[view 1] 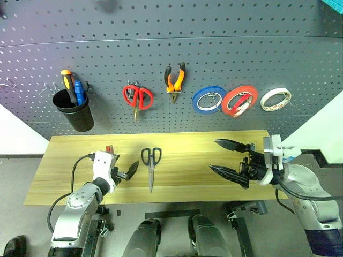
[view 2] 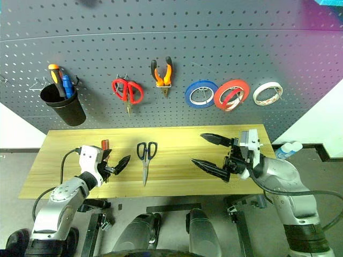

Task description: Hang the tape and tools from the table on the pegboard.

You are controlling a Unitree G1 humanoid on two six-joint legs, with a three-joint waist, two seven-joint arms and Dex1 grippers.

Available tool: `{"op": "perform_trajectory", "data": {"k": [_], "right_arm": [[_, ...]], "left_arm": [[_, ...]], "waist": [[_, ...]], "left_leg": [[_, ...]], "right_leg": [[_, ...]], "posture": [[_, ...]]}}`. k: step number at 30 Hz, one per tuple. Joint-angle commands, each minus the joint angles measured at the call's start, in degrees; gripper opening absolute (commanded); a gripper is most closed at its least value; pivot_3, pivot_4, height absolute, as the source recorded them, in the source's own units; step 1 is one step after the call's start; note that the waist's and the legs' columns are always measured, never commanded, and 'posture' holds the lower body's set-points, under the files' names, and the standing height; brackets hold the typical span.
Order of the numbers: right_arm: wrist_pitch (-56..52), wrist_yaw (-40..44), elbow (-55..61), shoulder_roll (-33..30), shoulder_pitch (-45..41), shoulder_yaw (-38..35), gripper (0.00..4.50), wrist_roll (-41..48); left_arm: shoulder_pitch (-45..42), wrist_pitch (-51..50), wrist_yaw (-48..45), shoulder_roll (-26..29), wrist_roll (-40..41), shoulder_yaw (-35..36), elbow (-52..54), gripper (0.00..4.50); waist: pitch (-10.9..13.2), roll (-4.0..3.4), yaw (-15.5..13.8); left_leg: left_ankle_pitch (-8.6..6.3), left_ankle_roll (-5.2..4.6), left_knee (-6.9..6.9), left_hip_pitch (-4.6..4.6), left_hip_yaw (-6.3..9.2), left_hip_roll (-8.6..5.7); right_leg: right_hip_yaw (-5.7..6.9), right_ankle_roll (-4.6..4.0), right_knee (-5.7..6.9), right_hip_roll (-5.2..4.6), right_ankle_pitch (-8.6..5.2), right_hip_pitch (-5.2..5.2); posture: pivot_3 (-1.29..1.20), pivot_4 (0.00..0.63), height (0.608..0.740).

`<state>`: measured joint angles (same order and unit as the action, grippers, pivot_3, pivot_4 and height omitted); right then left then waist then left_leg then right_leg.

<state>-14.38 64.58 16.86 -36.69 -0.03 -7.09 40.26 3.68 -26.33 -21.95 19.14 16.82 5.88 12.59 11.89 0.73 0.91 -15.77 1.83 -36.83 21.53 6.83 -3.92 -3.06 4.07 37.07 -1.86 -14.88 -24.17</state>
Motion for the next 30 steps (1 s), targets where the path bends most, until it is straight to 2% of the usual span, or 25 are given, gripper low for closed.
{"op": "perform_trajectory", "data": {"k": [1,11,14,19,24,30], "right_arm": [[0.41,3.03,2.84,-2.14,0.97,-1.20,4.45,0.57],[0.01,0.90,4.12,-1.74,0.71,-1.78,4.45,0.54],[-0.16,-0.07,4.89,-1.58,0.95,-1.76,4.45,0.71],[-0.12,-1.12,5.82,-1.26,2.10,-1.56,4.45,0.58],[-0.25,-2.01,5.76,-0.93,1.97,-1.32,4.45,0.56],[0.71,-2.20,5.07,-0.25,1.72,-0.86,4.45,-0.40]], "left_arm": [[-2.49,-6.35,5.42,0.90,-4.95,-2.64,1.49,4.50],[-7.15,-20.71,11.30,-2.81,-6.70,-4.86,-2.26,4.50],[-9.40,-22.12,12.61,-3.10,-9.46,-8.13,-4.26,4.50],[-14.19,-22.42,14.43,-7.15,-9.92,-8.58,-7.67,4.50],[-16.53,-25.65,15.76,-9.24,-11.08,-9.87,-7.69,4.50],[-18.30,-32.28,19.28,-12.87,-10.79,-7.47,-8.84,4.50]], "waist": [[0.03,0.04,0.08],[0.83,0.39,0.25],[1.31,0.55,0.24],[2.33,0.77,0.21],[3.17,0.92,0.64],[3.39,0.95,1.54]], "left_leg": [[-0.01,-0.01,-0.05,-0.01,0.01,0.00],[-0.06,-0.06,-0.17,-0.03,-0.01,0.01],[-0.07,-0.08,-0.17,-0.01,0.00,0.00],[-0.07,-0.08,-0.21,0.03,0.00,0.00],[-0.11,-0.12,-0.20,0.10,-0.03,0.00],[-0.11,-0.13,-0.22,0.17,-0.02,-0.01]], "right_leg": [[0.01,0.00,0.00,0.00,0.00,0.03],[0.00,0.06,0.00,-0.01,-0.01,0.12],[0.00,0.07,-0.02,-0.02,-0.02,0.12],[0.00,0.08,-0.02,-0.04,-0.02,0.12],[-0.01,0.10,-0.03,-0.05,-0.03,0.04],[-0.01,0.13,-0.03,-0.06,-0.02,-0.02]], "posture": [[-0.08,0.200,0.740],[-0.11,0.243,0.740],[-0.11,0.267,0.740],[-0.12,0.291,0.740],[-0.12,0.296,0.740],[-0.13,0.286,0.740]]}}
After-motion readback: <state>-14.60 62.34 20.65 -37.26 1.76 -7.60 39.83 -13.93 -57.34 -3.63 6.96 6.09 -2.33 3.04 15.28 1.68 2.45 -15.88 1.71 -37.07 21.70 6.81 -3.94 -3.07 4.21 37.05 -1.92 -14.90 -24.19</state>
